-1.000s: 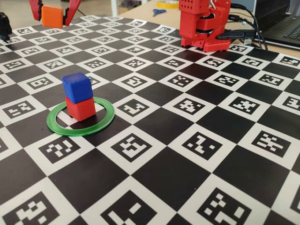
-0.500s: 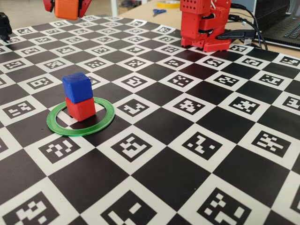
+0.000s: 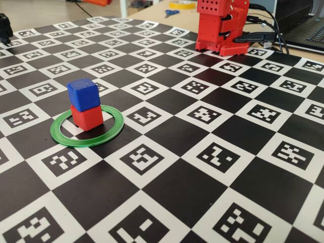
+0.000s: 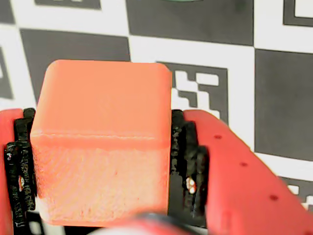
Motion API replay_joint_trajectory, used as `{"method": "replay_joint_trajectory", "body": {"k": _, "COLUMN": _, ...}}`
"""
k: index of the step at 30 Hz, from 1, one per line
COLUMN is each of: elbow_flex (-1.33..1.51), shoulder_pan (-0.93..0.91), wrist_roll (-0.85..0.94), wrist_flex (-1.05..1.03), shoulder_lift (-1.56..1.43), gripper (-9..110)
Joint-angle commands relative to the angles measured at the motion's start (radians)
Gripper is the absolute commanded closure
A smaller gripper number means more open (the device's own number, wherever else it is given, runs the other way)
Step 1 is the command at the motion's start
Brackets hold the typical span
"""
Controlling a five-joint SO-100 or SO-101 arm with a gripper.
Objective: Grab the red cube then put it in the green circle then put the blue cube on top and finally the orange cube on top
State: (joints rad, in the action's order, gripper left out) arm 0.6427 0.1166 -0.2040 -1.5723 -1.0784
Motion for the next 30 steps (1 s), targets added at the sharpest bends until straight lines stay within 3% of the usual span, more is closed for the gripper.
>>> {"method": "replay_joint_trajectory", "body": {"k": 1, "elbow_flex": -0.144, "shoulder_pan": 0.017, "wrist_roll": 0.002, "wrist_flex": -0.006, "shoulder_lift": 0.015, "gripper": 100}}
{"method": "replay_joint_trajectory", "body": {"k": 30, "elbow_flex": -0.37, "shoulder_pan": -0.032, "wrist_roll": 0.003, "wrist_flex": 0.009, "shoulder_lift": 0.305, "gripper": 100}}
